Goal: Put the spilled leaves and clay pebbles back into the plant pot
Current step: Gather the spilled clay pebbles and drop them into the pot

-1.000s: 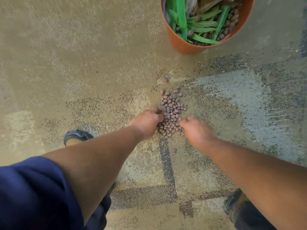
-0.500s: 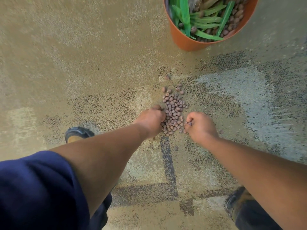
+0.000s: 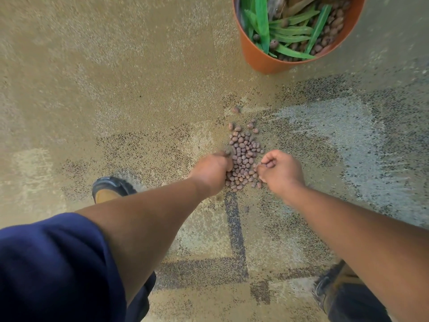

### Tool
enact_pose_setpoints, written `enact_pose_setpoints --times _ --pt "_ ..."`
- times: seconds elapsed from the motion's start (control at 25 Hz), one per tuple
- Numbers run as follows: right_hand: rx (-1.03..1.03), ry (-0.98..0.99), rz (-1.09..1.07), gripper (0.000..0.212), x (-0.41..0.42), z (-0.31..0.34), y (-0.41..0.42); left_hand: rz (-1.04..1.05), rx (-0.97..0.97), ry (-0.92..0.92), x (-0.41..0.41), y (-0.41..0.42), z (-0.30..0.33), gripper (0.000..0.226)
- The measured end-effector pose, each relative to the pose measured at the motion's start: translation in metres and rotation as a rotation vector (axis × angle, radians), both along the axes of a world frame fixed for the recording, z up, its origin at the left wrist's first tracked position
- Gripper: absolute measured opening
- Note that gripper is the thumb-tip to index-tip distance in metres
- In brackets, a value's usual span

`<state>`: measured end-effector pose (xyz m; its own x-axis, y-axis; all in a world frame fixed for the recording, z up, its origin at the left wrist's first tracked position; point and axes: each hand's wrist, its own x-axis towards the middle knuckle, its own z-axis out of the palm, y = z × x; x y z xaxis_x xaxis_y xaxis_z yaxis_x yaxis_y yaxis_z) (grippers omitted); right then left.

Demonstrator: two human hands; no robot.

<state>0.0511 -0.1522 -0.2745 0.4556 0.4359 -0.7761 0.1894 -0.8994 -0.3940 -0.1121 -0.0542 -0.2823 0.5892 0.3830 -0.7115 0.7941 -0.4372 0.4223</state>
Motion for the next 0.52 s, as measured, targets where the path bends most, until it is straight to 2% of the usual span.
enact_pose_setpoints --times 0.12,0.52 --pt "0.006 0.01 0.014 0.017 0.0 0.003 0.001 -0.074 -0.008 -0.035 -0.008 0.0 0.0 0.028" --pt "0.038 0.013 0.122 0.019 -0.001 0.005 -0.007 -0.093 -0.019 -0.021 -0.025 0.001 -0.007 0.017"
